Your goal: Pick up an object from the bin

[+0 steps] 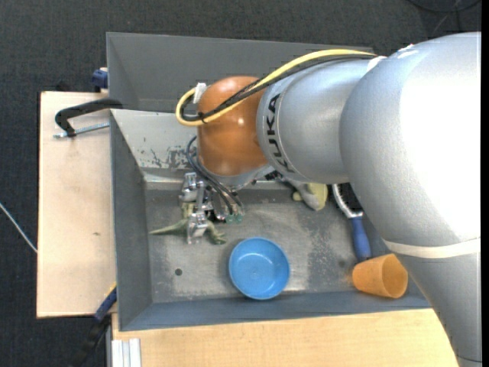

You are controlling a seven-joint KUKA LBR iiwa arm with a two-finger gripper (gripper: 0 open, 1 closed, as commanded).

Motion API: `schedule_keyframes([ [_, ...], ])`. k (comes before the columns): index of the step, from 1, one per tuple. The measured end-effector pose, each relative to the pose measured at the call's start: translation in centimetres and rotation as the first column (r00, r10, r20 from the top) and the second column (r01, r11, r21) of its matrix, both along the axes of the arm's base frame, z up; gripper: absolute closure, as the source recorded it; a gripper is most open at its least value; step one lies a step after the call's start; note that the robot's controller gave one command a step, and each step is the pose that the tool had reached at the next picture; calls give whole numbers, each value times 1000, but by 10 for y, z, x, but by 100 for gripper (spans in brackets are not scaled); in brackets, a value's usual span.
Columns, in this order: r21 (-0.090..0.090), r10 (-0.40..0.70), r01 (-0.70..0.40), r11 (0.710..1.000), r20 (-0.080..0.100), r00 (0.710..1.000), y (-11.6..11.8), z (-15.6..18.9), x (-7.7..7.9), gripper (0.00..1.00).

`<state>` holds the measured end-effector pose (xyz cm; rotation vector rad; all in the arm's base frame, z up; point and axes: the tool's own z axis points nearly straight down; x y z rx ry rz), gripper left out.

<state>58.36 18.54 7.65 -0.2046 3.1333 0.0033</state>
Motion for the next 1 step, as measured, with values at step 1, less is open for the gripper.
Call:
schedule_keyframes([
  [1, -1, 208, -208, 978, 15, 978, -35, 257, 17, 100],
])
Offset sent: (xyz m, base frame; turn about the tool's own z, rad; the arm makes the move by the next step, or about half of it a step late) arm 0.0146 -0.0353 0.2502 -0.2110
